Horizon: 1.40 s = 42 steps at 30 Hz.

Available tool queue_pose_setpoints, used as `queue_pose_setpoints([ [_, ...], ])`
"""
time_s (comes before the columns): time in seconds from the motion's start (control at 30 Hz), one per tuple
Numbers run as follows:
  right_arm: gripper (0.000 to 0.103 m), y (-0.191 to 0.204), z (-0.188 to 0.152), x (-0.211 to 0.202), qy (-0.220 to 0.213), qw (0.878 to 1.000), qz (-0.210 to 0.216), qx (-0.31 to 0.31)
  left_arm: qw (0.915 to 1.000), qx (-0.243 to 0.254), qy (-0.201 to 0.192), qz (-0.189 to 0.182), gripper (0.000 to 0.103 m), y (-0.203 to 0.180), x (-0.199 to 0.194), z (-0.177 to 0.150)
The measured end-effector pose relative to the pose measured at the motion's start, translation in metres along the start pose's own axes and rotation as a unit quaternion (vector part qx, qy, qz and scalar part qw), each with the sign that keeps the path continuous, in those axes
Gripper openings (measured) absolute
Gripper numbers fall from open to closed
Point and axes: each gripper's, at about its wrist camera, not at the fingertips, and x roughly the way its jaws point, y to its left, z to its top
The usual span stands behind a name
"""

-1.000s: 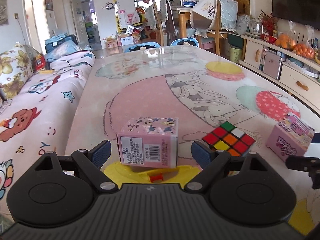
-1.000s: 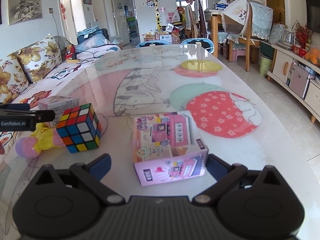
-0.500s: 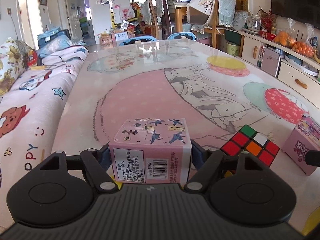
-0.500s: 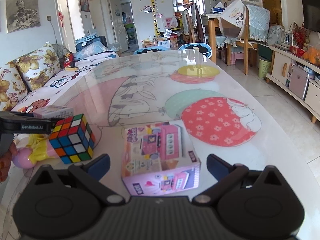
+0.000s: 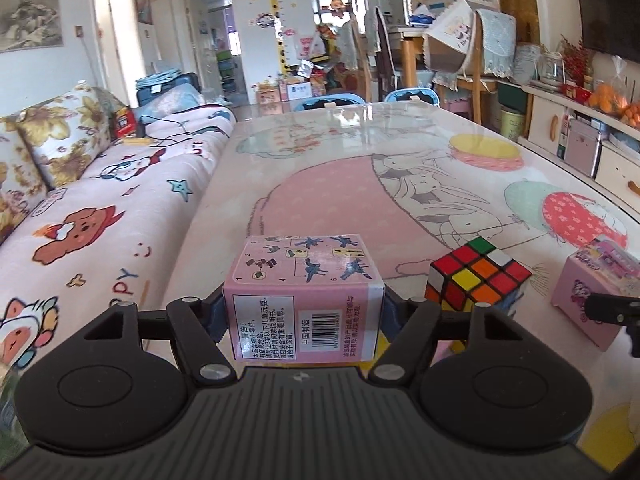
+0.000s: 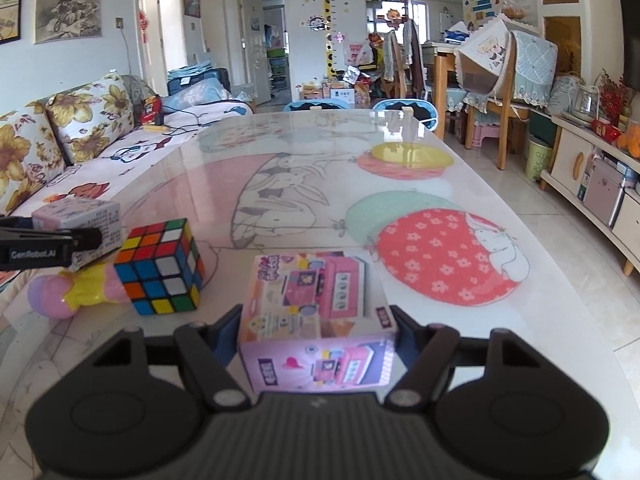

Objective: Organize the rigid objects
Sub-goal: 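Lift the small pink box with left tool while right tool lifts the pink toy box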

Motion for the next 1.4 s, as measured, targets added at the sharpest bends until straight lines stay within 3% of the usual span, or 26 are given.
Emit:
queue_pose_setpoints([
  [0.3, 0.073, 0.031, -0.011, -0.008, -0.001, 0.998, 0.033, -0.049, 0.9983, -0.053, 0.001, 0.025, 0.087, 0.001, -0.058, -0.022],
  [0.57, 0.072, 0.051, -0.024, -0.017, 0.000, 0.996, 0.044, -0.080, 0.9946, -0.089, 0.035, 0.041, 0.087, 0.003, -0.084, -0.045],
  [1.0, 0.071, 0.069, -0.037, -0.034, -0.003, 0.996, 0.047, -0.073, 0.9915, -0.101, 0.041, 0.072, 0.087, 0.007, -0.087, -0.048],
  [1.4, 0.071, 0.087, -0.045, -0.050, 0.011, 0.996, 0.056, -0.071, 0.9902, -0.089, 0.016, 0.107, 0.087, 0.008, -0.091, -0.052],
])
